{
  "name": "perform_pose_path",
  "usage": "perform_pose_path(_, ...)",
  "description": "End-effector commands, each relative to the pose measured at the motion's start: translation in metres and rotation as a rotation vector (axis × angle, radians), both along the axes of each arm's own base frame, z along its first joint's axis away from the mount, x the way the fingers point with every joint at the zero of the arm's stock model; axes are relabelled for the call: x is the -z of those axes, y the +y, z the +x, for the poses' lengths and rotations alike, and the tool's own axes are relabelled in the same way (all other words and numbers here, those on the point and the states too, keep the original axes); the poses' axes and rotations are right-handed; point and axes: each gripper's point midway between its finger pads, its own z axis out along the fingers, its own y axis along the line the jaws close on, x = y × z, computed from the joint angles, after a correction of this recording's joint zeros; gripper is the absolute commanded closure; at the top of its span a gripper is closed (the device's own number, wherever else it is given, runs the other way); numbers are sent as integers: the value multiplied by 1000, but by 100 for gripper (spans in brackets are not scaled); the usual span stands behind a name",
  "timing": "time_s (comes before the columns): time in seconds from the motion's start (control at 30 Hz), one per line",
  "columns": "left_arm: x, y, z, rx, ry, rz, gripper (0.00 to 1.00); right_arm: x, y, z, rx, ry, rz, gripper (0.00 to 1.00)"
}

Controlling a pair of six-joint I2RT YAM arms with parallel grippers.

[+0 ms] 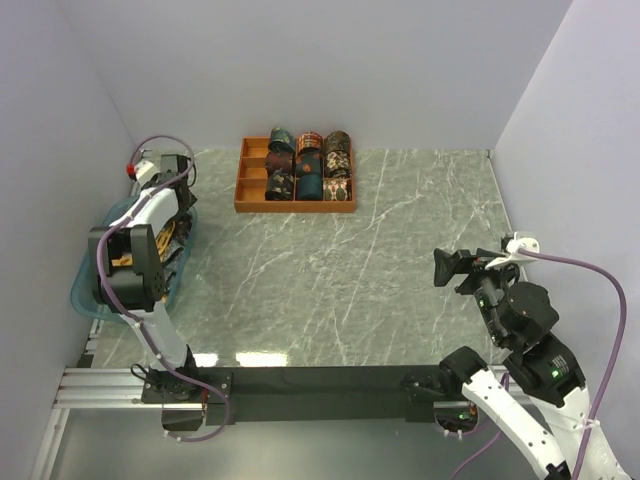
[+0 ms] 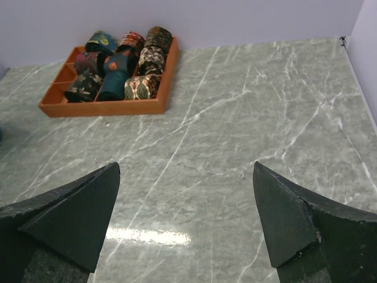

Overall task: Roll the ties
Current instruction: Grab a tie with the left arm

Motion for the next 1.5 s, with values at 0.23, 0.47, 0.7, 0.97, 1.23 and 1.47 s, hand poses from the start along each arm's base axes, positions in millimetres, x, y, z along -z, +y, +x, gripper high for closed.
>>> perform_pose_path(0.23,3,17,24,-24,-47,-48,24,-9,-3,6,61,-16,92,0)
perform_pose_path(0.47,21,33,27,-41,-44,-83,28,-7,3,13,69,0,130,0)
perform_pose_path(0.7,15,44,35,-18,-63,-54,51,7,16,22,49,60,152,0)
perform_pose_path(0.97,-5,51,36,16,-87,-17,99,13,29,25,10,89,197,0)
perform_pose_path(1.23,-108,35,29,44,-248,16,99,10,53,36,-92,104,155,0)
perform_pose_path(1.47,-201,-24,12,148,-397,53,99,-11,85,59,-228,72,64,0)
